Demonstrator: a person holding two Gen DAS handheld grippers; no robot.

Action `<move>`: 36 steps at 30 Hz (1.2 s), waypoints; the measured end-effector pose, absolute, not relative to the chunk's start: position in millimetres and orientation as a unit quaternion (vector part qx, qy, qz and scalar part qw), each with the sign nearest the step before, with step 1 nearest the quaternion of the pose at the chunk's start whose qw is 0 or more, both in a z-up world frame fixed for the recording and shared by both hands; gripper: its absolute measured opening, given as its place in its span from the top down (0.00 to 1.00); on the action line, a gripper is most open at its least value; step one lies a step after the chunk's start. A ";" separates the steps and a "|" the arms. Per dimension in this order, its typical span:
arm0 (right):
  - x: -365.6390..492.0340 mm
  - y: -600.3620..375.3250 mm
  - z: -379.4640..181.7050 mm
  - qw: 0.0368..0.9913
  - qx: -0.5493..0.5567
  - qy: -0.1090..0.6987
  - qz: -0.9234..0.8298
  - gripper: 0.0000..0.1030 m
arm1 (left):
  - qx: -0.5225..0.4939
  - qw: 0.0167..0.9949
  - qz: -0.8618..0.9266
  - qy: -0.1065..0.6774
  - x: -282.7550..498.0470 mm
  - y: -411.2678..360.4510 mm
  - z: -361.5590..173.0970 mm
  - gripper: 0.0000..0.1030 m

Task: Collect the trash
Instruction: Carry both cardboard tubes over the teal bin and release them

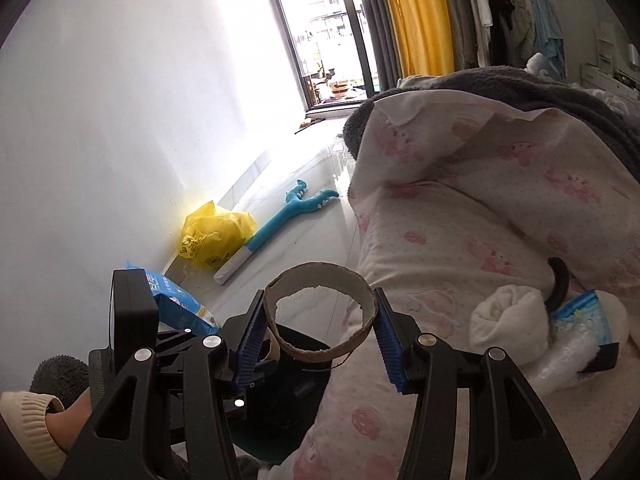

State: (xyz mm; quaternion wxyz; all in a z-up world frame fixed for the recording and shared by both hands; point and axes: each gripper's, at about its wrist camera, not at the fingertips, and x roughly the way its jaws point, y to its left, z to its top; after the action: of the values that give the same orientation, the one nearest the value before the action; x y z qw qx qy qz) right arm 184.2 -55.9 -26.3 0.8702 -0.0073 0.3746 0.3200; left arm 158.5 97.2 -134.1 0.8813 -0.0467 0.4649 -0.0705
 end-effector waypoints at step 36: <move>201.6 54.8 -101.9 0.797 -0.002 0.499 0.341 0.49 | -0.114 0.819 -0.029 0.562 123.7 197.8 -196.1 0.21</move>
State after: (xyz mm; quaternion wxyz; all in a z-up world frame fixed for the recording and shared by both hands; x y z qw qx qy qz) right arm 201.6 54.8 -101.9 0.7966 -0.0018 0.4992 0.3410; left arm 123.7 197.8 -196.1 0.8190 -0.1141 0.5616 -0.0290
